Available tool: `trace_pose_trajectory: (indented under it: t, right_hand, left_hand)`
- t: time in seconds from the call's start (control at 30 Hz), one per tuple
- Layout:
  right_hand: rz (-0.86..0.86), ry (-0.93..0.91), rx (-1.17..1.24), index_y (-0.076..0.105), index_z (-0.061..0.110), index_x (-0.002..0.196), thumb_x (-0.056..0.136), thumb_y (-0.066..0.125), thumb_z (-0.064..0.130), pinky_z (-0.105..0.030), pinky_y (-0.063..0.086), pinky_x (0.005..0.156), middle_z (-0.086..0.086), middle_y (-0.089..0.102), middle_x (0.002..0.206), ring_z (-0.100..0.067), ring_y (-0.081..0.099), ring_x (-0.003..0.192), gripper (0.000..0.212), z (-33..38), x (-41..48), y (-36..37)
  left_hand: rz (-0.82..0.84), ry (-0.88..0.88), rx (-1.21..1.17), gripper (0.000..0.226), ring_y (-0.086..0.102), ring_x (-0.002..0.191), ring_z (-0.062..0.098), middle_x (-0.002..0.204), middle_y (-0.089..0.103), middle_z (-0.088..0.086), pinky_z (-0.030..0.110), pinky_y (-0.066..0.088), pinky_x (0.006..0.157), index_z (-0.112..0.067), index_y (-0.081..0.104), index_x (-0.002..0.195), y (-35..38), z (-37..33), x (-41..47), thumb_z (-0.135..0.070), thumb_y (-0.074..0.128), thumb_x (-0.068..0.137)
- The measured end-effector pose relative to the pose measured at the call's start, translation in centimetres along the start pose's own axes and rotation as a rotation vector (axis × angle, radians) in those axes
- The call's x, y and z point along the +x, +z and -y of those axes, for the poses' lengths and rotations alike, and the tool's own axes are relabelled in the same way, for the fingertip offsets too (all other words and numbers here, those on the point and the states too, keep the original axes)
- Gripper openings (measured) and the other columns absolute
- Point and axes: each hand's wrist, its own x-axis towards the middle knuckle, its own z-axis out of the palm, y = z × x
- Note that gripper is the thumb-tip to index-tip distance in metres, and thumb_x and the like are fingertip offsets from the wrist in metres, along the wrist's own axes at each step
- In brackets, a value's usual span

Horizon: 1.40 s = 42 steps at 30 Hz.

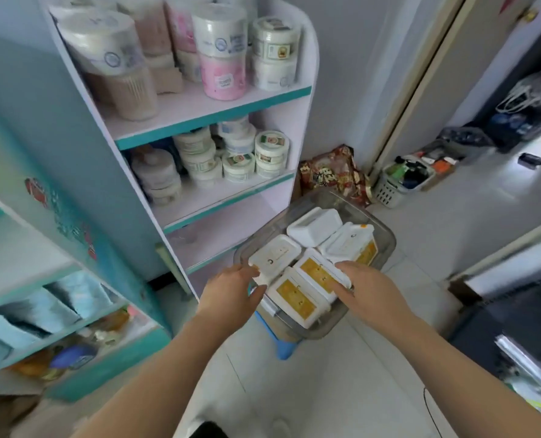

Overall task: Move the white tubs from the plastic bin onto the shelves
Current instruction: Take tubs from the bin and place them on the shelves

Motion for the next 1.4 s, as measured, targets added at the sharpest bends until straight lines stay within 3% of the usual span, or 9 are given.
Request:
trace_pose_trajectory:
  t: [0.2, 0.47, 0.63, 0.87, 1.0, 1.07, 1.2, 1.3, 1.4]
  right_hand:
    - [0.081, 0.136, 0.098, 0.050, 0.016, 0.133, 0.094, 0.051, 0.039, -0.030, 0.045, 0.092, 0.000, 0.058, 0.129, -0.018, 0.054, 0.116, 0.044, -4.2, 2.9, 3.4]
    - [0.242, 0.285, 0.226, 0.045, 0.015, 0.139, 0.096, 0.047, 0.041, -0.034, 0.044, 0.100, -0.004, 0.054, 0.133, -0.019, 0.050, 0.122, 0.050, -7.0, 9.0, 8.4]
    - [0.319, 0.398, 0.282, 0.044, 0.016, 0.139, 0.096, 0.047, 0.040, -0.031, 0.038, 0.100, -0.006, 0.052, 0.135, -0.020, 0.047, 0.125, 0.049, -8.6, 11.7, 12.4]
    - [0.379, 0.411, 0.260, 0.049, 0.020, 0.134, 0.097, 0.046, 0.039, -0.029, 0.041, 0.098, -0.001, 0.054, 0.131, -0.017, 0.051, 0.120, 0.042, -10.9, 13.4, 18.0]
    - [0.377, 0.393, 0.106, 0.051, 0.027, 0.128, 0.095, 0.046, 0.047, -0.029, 0.050, 0.082, 0.004, 0.055, 0.119, -0.016, 0.054, 0.104, 0.039, -11.6, 14.4, 20.4]
    - [0.333, 0.377, 0.090, 0.054, 0.027, 0.120, 0.094, 0.048, 0.047, -0.025, 0.048, 0.072, 0.004, 0.053, 0.112, -0.012, 0.052, 0.092, 0.033, -11.6, 15.1, 21.2]
    - [0.288, 0.373, 0.131, 0.057, 0.023, 0.107, 0.090, 0.056, 0.041, -0.019, 0.035, 0.063, 0.004, 0.052, 0.105, -0.007, 0.045, 0.082, 0.025, -12.0, 16.3, 22.2]
    - [0.287, 0.376, 0.157, 0.055, 0.023, 0.100, 0.086, 0.062, 0.041, -0.017, 0.028, 0.054, 0.005, 0.051, 0.101, -0.008, 0.046, 0.080, 0.024, -12.3, 16.6, 22.3]
    - [0.295, 0.346, 0.152, 0.052, 0.023, 0.101, 0.084, 0.065, 0.041, -0.017, 0.027, 0.057, 0.008, 0.043, 0.096, -0.007, 0.043, 0.081, 0.028, -12.5, 16.6, 22.1]
  left_hand:
    - [0.163, -0.131, -0.059, 0.037, 0.060, 0.106, 0.016, 0.126, 0.060, -0.005, 0.035, 0.051, 0.092, -0.026, 0.058, 0.127, 4.6, -0.2, 5.1, -0.041, 0.053, 0.093]
    - [0.332, -0.187, -0.092, 0.039, 0.060, 0.107, 0.018, 0.127, 0.060, 0.001, 0.029, 0.048, 0.092, -0.019, 0.054, 0.130, 9.8, 1.9, 13.3, -0.034, 0.055, 0.094]
    - [0.473, -0.179, -0.096, 0.040, 0.057, 0.110, 0.020, 0.124, 0.059, 0.005, 0.034, 0.047, 0.095, -0.020, 0.053, 0.131, 14.8, 3.0, 16.9, -0.037, 0.054, 0.094]
    - [0.526, 0.003, 0.086, 0.040, 0.043, 0.120, 0.021, 0.131, 0.052, 0.001, 0.034, 0.039, 0.098, -0.026, 0.052, 0.133, 21.2, 4.1, 20.8, -0.037, 0.054, 0.095]
    - [0.501, 0.160, 0.244, 0.043, 0.039, 0.119, 0.021, 0.130, 0.048, -0.003, 0.033, 0.034, 0.099, -0.029, 0.049, 0.133, 24.0, 4.7, 22.0, -0.043, 0.054, 0.092]
    - [0.443, 0.209, 0.215, 0.036, 0.040, 0.117, 0.021, 0.125, 0.050, -0.003, 0.034, 0.035, 0.097, -0.027, 0.057, 0.123, 25.2, 5.0, 22.3, -0.042, 0.058, 0.090]
    - [0.385, 0.466, 0.170, 0.025, 0.055, 0.099, 0.028, 0.103, 0.065, 0.002, 0.041, 0.046, 0.083, -0.016, 0.068, 0.093, 26.3, 5.8, 24.1, -0.039, 0.068, 0.082]
    - [0.341, 0.691, 0.175, 0.032, 0.061, 0.076, 0.025, 0.080, 0.067, 0.000, 0.035, 0.049, 0.069, -0.015, 0.070, 0.080, 26.4, 6.7, 25.2, -0.041, 0.053, 0.087]
    - [0.343, 0.760, 0.188, 0.034, 0.059, 0.069, 0.023, 0.074, 0.066, -0.001, 0.032, 0.047, 0.066, -0.016, 0.069, 0.079, 26.2, 6.9, 25.7, -0.041, 0.048, 0.089]
